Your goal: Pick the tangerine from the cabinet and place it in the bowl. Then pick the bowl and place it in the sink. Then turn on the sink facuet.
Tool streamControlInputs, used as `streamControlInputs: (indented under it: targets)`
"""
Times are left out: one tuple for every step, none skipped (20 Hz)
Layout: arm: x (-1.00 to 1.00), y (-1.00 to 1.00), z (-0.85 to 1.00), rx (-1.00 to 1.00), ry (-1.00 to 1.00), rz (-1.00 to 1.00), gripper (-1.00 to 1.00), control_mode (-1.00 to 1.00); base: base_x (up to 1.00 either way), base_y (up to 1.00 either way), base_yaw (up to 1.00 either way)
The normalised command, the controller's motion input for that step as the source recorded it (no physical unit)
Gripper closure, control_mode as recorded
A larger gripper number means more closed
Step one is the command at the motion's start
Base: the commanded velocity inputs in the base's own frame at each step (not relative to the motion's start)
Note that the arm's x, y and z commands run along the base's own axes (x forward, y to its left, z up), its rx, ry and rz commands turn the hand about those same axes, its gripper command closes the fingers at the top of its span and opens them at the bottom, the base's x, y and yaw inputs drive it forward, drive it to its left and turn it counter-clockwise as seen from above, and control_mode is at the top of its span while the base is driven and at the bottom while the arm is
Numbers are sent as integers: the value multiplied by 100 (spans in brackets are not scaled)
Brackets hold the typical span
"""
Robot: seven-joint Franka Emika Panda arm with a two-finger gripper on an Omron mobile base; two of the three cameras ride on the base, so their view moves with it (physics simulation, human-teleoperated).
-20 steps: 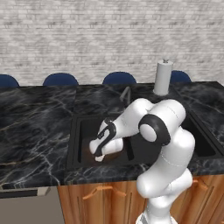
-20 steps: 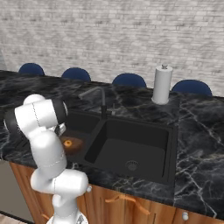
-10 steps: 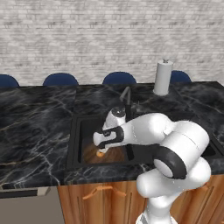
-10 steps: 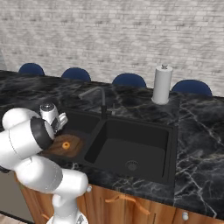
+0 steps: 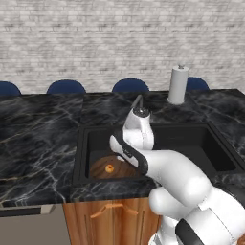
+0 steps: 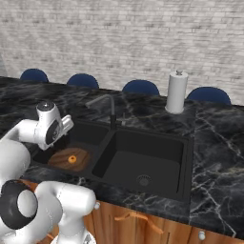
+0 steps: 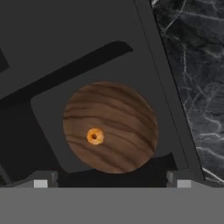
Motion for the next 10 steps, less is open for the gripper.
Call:
streamControlInputs:
  targets:
    - [-72,0,89,8,14,-24,-100,-100,0,0,0]
    - [-69,0,90,10,17,-25,-100,-100,0,0,0]
    - [-64,0,89,12,16,-26,-100,-100,0,0,0]
    - [-64,0,83,14,17,-27,-100,-100,0,0,0]
    - [-59,0,71,16,15,-28,-100,-100,0,0,0]
    - [-59,-9,58,17,12,-29,-100,-100,0,0,0]
    - [-56,-19,44,19,6,-30,-100,-100,0,0,0]
    - [-52,-22,35,20,1,-30,-100,-100,0,0,0]
    - [-43,-36,28,21,0,-30,-100,-100,0,0,0]
    - [-31,-49,29,22,0,-32,-100,-100,0,0,0]
